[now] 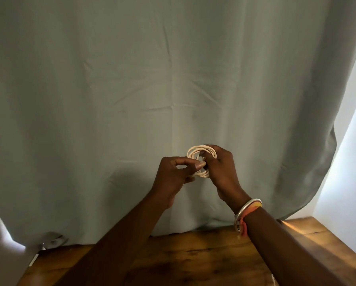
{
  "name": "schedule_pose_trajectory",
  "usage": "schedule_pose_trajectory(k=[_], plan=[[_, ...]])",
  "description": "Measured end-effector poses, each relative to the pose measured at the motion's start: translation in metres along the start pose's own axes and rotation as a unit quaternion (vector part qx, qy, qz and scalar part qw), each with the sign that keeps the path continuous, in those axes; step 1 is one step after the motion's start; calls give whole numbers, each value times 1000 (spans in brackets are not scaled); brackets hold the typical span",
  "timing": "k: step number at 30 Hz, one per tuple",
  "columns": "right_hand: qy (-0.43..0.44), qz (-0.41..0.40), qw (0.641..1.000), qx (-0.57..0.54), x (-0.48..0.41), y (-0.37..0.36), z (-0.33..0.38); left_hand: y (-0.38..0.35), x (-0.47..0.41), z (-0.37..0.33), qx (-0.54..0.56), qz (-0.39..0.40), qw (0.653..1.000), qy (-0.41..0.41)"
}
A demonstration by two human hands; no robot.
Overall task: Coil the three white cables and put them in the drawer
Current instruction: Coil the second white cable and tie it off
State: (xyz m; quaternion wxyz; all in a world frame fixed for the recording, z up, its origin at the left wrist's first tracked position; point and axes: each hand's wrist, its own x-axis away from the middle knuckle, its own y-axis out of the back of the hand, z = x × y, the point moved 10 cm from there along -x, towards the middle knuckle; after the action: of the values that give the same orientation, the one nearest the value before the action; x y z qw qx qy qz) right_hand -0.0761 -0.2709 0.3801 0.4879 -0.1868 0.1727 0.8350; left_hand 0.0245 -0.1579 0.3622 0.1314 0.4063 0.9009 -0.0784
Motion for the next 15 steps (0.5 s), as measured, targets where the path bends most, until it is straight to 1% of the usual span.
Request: schedule_pose_trajectory(k=[4, 6, 7, 9, 11, 13, 15], plan=[[-6, 7, 1000, -20, 2, -2, 1, 11, -1, 4, 36, -60, 998, 0], [-1, 20, 999, -34, 3, -4, 4, 14, -2, 15, 88, -72, 993, 44], [0, 28, 999, -41, 3, -5, 6, 10, -2, 20, 119, -57, 989, 70], [2, 47, 997, -54, 5, -9, 10, 0, -1, 27, 161, 3, 981, 105], [7, 62, 997, -51, 7, -13, 13, -9, 0, 30, 191, 57, 973, 117], [8, 68, 997, -47, 10, -18, 14, -12, 1, 29, 220, 77, 966, 112], [8, 69, 997, -43, 12, -21, 14, -11, 0, 27, 235, 62, 965, 102]])
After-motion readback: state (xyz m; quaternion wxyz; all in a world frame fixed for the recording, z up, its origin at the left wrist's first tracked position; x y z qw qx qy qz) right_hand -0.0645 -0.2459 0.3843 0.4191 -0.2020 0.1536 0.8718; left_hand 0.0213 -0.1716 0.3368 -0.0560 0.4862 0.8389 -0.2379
